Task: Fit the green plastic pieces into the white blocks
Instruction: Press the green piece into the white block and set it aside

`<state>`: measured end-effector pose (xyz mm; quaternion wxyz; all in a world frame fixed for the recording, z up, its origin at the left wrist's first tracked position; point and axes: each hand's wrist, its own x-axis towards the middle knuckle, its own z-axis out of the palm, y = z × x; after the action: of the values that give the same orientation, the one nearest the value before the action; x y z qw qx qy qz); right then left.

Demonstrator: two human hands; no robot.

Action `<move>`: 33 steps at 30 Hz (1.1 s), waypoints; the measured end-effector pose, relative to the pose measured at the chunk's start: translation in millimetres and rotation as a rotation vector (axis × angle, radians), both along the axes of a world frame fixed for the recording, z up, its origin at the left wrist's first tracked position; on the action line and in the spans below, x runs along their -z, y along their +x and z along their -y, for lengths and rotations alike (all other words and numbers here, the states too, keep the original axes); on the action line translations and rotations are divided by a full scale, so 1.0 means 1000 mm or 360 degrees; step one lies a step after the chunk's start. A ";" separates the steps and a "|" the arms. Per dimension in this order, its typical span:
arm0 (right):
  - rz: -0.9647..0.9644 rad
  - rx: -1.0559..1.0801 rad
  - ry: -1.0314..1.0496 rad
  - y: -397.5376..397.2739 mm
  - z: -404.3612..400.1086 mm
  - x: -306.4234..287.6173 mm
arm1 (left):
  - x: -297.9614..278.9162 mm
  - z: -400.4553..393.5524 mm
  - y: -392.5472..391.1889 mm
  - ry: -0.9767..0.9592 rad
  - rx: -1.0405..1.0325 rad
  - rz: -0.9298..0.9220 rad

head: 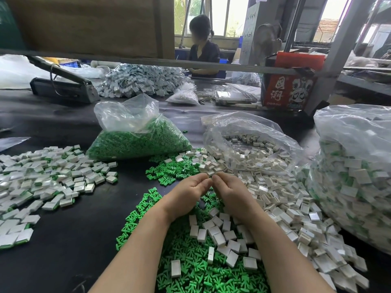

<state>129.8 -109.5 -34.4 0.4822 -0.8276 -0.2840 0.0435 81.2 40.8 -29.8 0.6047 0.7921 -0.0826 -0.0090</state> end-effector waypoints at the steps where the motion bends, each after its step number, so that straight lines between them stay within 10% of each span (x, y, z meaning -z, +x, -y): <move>1: 0.0000 0.0008 0.0009 0.000 -0.001 0.001 | 0.001 0.000 0.000 -0.0006 -0.0014 -0.0010; 33: 0.0280 0.0027 -0.0329 -0.003 -0.006 0.002 | 0.013 0.001 0.009 0.0212 -0.0027 -0.0104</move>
<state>126.7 -104.0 -36.2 0.3681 -0.8758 -0.3121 -0.0044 89.7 39.8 -42.4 0.5530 0.8306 -0.0552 -0.0352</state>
